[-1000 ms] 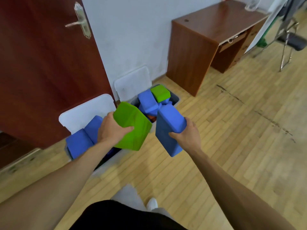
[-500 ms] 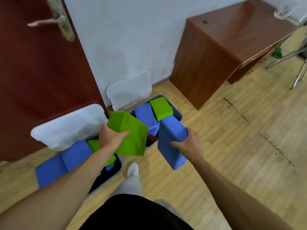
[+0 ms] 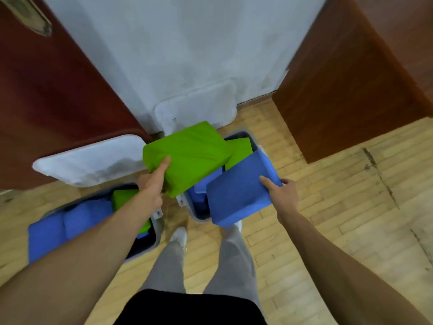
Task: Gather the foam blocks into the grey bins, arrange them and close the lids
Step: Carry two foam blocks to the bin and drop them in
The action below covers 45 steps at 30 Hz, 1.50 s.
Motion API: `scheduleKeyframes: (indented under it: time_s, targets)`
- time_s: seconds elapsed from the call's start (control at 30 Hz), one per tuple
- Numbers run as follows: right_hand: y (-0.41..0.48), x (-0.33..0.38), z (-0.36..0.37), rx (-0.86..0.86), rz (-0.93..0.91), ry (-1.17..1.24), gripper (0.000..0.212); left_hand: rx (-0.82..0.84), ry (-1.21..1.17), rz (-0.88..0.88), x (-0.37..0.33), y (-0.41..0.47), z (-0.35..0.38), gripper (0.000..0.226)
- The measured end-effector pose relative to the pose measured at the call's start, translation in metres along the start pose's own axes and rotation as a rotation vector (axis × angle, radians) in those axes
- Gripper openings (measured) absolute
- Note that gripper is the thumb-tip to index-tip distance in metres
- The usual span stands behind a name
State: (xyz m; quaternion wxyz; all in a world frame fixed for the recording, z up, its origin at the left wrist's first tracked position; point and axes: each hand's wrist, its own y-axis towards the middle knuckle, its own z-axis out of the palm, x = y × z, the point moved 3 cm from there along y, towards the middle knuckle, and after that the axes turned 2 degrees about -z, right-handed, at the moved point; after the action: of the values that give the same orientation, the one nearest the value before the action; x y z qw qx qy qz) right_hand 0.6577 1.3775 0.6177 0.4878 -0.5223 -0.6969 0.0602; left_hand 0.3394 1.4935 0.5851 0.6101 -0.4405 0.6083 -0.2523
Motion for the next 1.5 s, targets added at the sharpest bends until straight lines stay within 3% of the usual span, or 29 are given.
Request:
scheduleKeyframes:
  time_s: [0.2, 0.33, 0.5, 0.57, 0.63, 0.73, 0.8, 0.87, 0.97, 1.1, 1.2, 1.3, 1.43, 1.5]
  targets:
    - [0.125, -0.022, 0.034, 0.205, 0.001, 0.003, 0.047, -0.133, -0.091, -0.061, 0.03, 0.083, 0.066, 0.082]
    - [0.189, -0.049, 0.066, 0.243, 0.047, 0.059, 0.014, -0.1, -0.163, -0.092, 0.058, 0.155, 0.103, 0.043]
    - [0.252, -0.089, 0.104, 0.234, 0.035, 0.055, 0.022, -0.076, -0.127, -0.211, 0.113, 0.231, 0.118, 0.051]
    - [0.265, -0.098, 0.115, 0.201, -0.011, 0.024, 0.007, -0.108, -0.118, -0.269, 0.138, 0.25, 0.118, 0.057]
    - [0.272, -0.102, 0.123, 0.171, -0.061, 0.0, 0.006, -0.162, -0.051, -0.297, 0.153, 0.256, 0.117, 0.057]
    - [0.276, -0.097, 0.132, 0.165, -0.096, -0.02, 0.031, -0.363, 0.37, -0.128, 0.146, 0.251, 0.106, 0.053]
    - [0.277, -0.088, 0.138, 0.123, -0.129, -0.018, 0.05, -0.412, 0.681, 0.141, 0.126, 0.243, 0.106, 0.048]
    - [0.282, -0.073, 0.148, 0.079, -0.166, -0.037, 0.058, -0.208, 0.772, 0.386, 0.111, 0.239, 0.121, 0.046]
    - [0.294, -0.057, 0.171, 0.031, -0.1, -0.128, 0.069, -0.019, 0.869, 0.54, 0.109, 0.236, 0.147, 0.053]
    - [0.292, -0.057, 0.181, -0.007, 0.072, -0.295, 0.073, -0.039, 0.98, 0.613, 0.107, 0.227, 0.158, 0.056]
    - [0.272, -0.07, 0.171, 0.017, -0.022, -0.281, 0.081, -0.028, 0.994, 0.698, 0.108, 0.215, 0.16, 0.05]
    - [0.257, -0.086, 0.163, 0.013, -0.16, -0.238, 0.073, -0.003, 0.993, 0.692, 0.112, 0.211, 0.163, 0.043]
    - [0.258, -0.08, 0.162, 0.039, -0.221, -0.21, 0.073, -0.072, 1.131, 0.777, 0.107, 0.209, 0.171, 0.049]
    - [0.259, -0.075, 0.162, 0.084, -0.206, -0.245, 0.073, -0.079, 1.137, 0.727, 0.104, 0.206, 0.174, 0.049]
